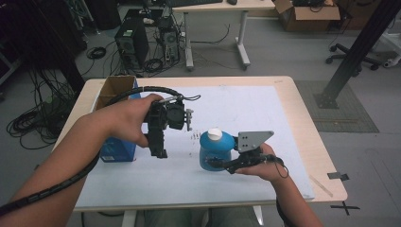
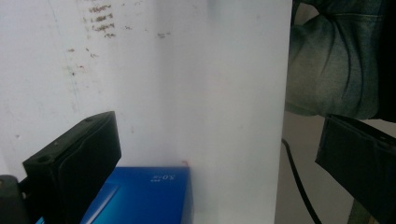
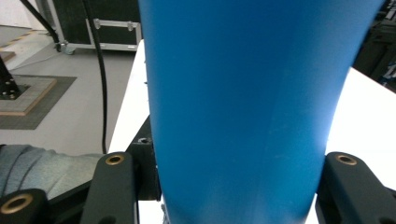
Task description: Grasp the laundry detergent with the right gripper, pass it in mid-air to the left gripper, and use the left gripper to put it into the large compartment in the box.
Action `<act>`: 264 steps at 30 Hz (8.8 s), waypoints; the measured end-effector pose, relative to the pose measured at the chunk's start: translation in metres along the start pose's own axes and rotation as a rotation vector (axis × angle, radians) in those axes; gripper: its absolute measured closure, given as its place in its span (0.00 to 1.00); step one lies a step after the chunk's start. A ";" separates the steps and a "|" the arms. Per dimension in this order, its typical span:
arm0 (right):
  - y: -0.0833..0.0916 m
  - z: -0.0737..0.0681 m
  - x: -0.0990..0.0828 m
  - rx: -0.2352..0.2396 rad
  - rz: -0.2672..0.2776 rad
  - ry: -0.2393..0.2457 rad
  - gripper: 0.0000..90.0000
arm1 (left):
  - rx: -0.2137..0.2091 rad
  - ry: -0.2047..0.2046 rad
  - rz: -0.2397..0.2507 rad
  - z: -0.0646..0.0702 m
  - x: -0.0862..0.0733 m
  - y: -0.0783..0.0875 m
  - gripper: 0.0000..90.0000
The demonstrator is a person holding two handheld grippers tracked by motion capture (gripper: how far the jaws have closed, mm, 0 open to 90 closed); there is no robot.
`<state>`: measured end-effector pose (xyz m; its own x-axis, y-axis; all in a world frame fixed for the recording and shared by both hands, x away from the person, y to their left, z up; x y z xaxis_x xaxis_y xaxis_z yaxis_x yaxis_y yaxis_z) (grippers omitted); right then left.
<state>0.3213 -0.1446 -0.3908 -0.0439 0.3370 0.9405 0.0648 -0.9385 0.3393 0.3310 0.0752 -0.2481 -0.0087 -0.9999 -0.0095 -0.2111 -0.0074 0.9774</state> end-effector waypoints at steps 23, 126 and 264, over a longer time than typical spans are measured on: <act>-0.039 0.005 -0.008 0.074 0.004 -0.045 0.50 | -0.002 -0.032 0.019 0.005 0.014 -0.003 0.00; -0.073 0.004 0.021 0.108 0.007 -0.074 0.49 | 0.066 -0.097 -0.010 0.023 0.047 -0.007 0.29; 0.058 0.002 0.026 0.012 0.012 -0.118 0.00 | 0.078 0.322 -0.111 -0.003 0.048 0.036 0.42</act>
<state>0.3265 -0.1907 -0.3469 0.0743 0.3332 0.9399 0.0764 -0.9417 0.3278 0.3257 0.0270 -0.2126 0.3248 -0.9451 -0.0353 -0.2677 -0.1277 0.9550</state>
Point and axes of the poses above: each handheld gripper's, and its own axes: y roughly backward along the jaws, x roughly out of its top, z roughly to its right, the point moved 2 cm from there along -y, roughly forward along the jaws, and after that the axes turned 10 degrees about x, right-handed, at the moved point
